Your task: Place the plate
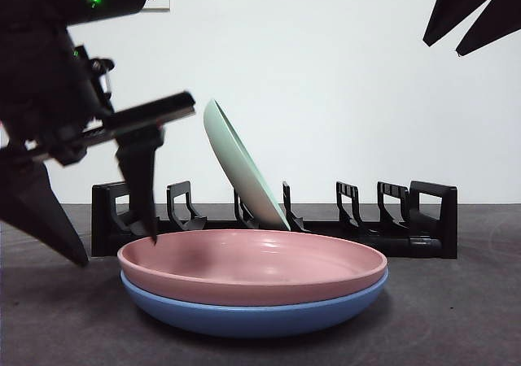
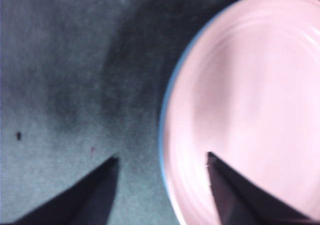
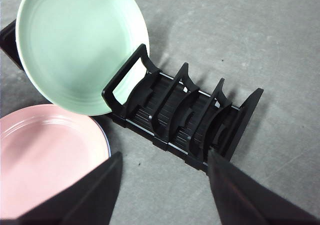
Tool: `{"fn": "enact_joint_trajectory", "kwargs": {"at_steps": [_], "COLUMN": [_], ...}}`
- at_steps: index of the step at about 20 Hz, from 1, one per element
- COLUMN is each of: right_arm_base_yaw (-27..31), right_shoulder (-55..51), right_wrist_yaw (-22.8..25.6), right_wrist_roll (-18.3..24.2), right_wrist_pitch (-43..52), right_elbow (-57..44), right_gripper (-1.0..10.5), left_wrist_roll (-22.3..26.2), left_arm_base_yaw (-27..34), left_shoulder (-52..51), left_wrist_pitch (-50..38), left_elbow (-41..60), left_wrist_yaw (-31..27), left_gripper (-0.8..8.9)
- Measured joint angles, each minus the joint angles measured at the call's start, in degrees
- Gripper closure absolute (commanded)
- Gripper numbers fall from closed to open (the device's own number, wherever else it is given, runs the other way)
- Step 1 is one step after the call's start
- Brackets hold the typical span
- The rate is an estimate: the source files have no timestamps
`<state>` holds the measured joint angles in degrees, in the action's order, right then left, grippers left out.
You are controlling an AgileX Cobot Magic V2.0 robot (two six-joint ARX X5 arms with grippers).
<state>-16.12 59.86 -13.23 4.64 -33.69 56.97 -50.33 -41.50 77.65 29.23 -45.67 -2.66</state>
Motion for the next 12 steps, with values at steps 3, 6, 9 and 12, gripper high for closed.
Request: {"fn": "enact_joint_trajectory", "kwargs": {"at_steps": [3, 6, 9, 12], "right_arm_base_yaw": [0.0, 0.0, 0.0, -0.13], "right_shoulder": [0.0, 0.0, 0.0, 0.0], "right_wrist_yaw": [0.0, -0.02, -0.02, -0.17], "right_wrist_roll": [-0.04, -0.68, -2.03, -3.26], "right_wrist_pitch": [0.02, 0.0, -0.04, -0.04], "right_elbow": [0.0, 0.0, 0.0, 0.0], "right_gripper": [6.8, 6.8, 6.8, 6.8], "left_wrist_roll": [7.06, 18.67, 29.51, 37.86], "left_arm_base_yaw": [0.2, 2.54, 8.7, 17.44], "left_shoulder": [-2.73, -9.86, -18.51, -25.57], "left_wrist_pitch": [5.88, 7.19, 7.52, 11.04], "left_elbow": [-4.33, -8.35, -9.44, -9.44], "left_wrist_yaw": [-0.57, -1.03, -1.09, -1.22], "left_gripper": [4.91, 4.07, 4.06, 4.06]}}
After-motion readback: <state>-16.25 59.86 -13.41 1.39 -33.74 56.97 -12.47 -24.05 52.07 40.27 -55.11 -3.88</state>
